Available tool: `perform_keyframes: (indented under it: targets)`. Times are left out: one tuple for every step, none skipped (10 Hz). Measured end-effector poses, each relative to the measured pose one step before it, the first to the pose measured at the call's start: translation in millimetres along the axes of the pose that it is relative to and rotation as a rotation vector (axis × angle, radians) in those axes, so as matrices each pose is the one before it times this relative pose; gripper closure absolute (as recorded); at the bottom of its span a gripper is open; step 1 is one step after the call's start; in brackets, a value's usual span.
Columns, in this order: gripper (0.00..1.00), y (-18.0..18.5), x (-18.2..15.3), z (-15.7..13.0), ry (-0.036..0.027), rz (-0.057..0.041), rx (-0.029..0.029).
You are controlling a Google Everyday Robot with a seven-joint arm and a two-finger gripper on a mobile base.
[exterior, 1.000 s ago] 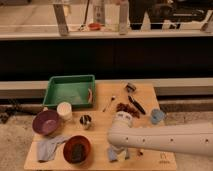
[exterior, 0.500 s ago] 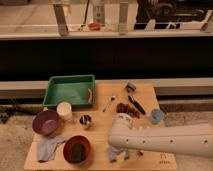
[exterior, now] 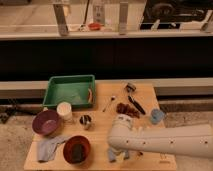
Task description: Place sponge in tray
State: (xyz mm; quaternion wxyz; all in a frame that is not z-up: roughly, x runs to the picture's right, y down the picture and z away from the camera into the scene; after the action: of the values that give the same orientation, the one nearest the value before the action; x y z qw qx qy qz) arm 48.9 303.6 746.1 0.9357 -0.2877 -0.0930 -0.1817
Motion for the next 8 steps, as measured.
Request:
perform_keyframes:
  targets:
    - [0.32,0.55,-0.28,0.28,-0.00458,-0.00188,0.00440]
    - [0.39,-0.10,-0.59,-0.13,-0.00117,-0.00276,0.00314]
    - [0.44,0.31,0.15,-0.54,-0.00083,0.00000,0.00359]
    - [0.49,0.89,0.62,-0.37,-0.00049,-0.00015,0.00451]
    - [0.57,-0.68,-0.25,-2.76,0.00286,-0.00533,0.00391]
    - [0.64,-0.06,0.39,-2.97,0.00249,-0.00277,0.00264]
    - [0.66,0.90,1.27,-1.55,-0.00197,0.00695,-0.00628]
    - [0.62,2.13,2.31,3.84,-0.00105,0.00850,-0.00971]
